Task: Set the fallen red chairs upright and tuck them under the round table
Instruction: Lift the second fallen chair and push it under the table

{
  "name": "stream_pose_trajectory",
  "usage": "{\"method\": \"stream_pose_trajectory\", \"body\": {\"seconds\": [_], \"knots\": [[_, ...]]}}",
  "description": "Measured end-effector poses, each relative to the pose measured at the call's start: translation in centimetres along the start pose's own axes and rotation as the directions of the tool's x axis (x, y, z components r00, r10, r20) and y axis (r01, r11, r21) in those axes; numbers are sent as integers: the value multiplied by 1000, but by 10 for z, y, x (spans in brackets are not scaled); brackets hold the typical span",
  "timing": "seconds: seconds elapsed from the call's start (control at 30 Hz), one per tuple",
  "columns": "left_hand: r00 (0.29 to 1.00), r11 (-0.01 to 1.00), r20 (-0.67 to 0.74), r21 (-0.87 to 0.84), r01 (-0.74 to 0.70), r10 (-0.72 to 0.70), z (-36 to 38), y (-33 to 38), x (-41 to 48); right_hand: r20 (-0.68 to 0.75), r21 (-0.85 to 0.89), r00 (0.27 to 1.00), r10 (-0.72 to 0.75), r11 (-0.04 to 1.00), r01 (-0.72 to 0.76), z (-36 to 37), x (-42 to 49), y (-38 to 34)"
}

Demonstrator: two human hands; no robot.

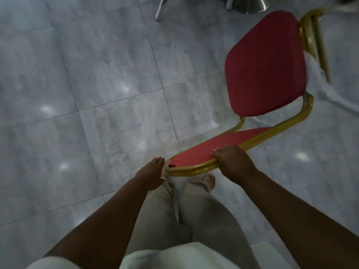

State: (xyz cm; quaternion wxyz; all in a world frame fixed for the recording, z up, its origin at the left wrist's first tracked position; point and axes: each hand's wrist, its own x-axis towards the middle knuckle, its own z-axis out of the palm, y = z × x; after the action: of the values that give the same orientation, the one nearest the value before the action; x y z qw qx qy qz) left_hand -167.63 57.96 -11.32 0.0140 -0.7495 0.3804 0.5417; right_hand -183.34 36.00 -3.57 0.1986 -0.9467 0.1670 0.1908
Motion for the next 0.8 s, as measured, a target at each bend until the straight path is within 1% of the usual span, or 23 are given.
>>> {"method": "stream_pose_trajectory", "body": {"seconds": [0.03, 0.1, 0.13, 0.2, 0.27, 0.37, 0.43, 0.5, 0.63, 0.73, 0.8], "knots": [[1000, 1000, -6, -9, -7, 7, -4, 8, -5, -54, 31, 999, -1, 1000, 3, -17, -13, 4], [998, 998, -39, -35, -44, 43, -14, 28, -15, -118, 88, 993, 14, 996, -4, -50, -39, 17], [995, 996, -72, -50, -77, 73, -17, 38, -21, -140, 115, 990, 17, 993, -1, -64, -53, 26], [975, 988, -182, -67, -139, 125, -22, 58, -33, -175, 183, 984, 21, 983, 12, -89, -81, 46], [950, 980, -276, -91, -176, 145, -25, 81, -46, -216, 236, 976, 32, 972, 20, -111, -109, 71], [918, 970, -349, -78, -228, 188, -32, 134, -63, -245, 324, 968, 54, 945, 30, -139, -145, 115], [899, 963, -368, -40, -268, 235, -32, 174, -73, -239, 322, 970, 43, 946, 38, -155, -166, 140], [885, 956, -383, -12, -292, 266, -31, 208, -83, -245, 319, 967, 67, 947, 16, -173, -184, 158], [857, 958, -433, 62, -280, 279, -37, 269, -99, -257, 241, 961, 102, 970, -38, -209, -216, 186], [823, 950, -474, 167, -266, 313, -61, 308, -107, -314, 207, 941, 130, 976, -65, -227, -229, 214], [806, 933, -475, 239, -269, 354, -84, 329, -111, -352, 194, 925, 144, 978, -78, -240, -231, 234]]}}
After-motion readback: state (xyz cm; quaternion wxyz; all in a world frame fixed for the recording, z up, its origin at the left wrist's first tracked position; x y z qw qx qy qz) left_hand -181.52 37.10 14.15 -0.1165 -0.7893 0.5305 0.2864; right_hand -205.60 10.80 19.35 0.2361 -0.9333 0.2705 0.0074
